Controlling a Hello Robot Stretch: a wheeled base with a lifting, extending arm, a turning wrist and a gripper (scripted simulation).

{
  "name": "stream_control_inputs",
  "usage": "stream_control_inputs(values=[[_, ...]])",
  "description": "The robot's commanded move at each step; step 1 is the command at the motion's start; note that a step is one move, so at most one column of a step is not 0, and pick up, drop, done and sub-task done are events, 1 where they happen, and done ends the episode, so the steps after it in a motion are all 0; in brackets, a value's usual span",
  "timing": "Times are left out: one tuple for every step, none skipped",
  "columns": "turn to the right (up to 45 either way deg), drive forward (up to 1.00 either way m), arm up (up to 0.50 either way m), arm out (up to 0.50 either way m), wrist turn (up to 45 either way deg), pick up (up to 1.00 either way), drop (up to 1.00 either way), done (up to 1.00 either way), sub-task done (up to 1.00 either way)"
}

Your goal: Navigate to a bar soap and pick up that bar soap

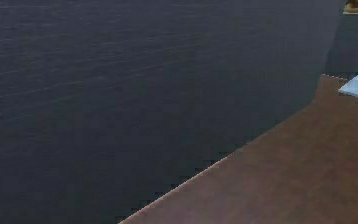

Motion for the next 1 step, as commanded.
stream_control_inputs(values=[[39.0, 0.00, 0.00, 0.00, 0.0, 0.00, 0.00, 0.00, 0.00]])
